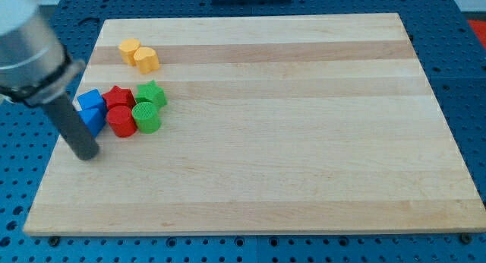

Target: Move yellow hexagon towards group of blocks

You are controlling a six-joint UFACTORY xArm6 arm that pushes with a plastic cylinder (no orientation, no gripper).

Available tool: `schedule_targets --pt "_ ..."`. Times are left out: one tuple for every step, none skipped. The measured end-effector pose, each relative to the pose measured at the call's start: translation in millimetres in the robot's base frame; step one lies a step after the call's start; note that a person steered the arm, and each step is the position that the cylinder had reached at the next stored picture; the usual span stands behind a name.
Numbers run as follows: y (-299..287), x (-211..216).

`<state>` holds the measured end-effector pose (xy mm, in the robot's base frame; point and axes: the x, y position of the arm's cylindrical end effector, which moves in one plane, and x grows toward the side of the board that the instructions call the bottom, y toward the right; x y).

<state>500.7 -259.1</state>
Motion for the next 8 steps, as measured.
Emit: schedule_targets --pt "-20.0 -43.1" --pt "-40.1 -49.1" --pt "-45.9 -41.9" --pt "-46.0 -40.5" --pt "-45.9 -45.8" --pt "-45.7 -49.2" --pt "-45.7 -29.9" --pt "-45.1 1.2"
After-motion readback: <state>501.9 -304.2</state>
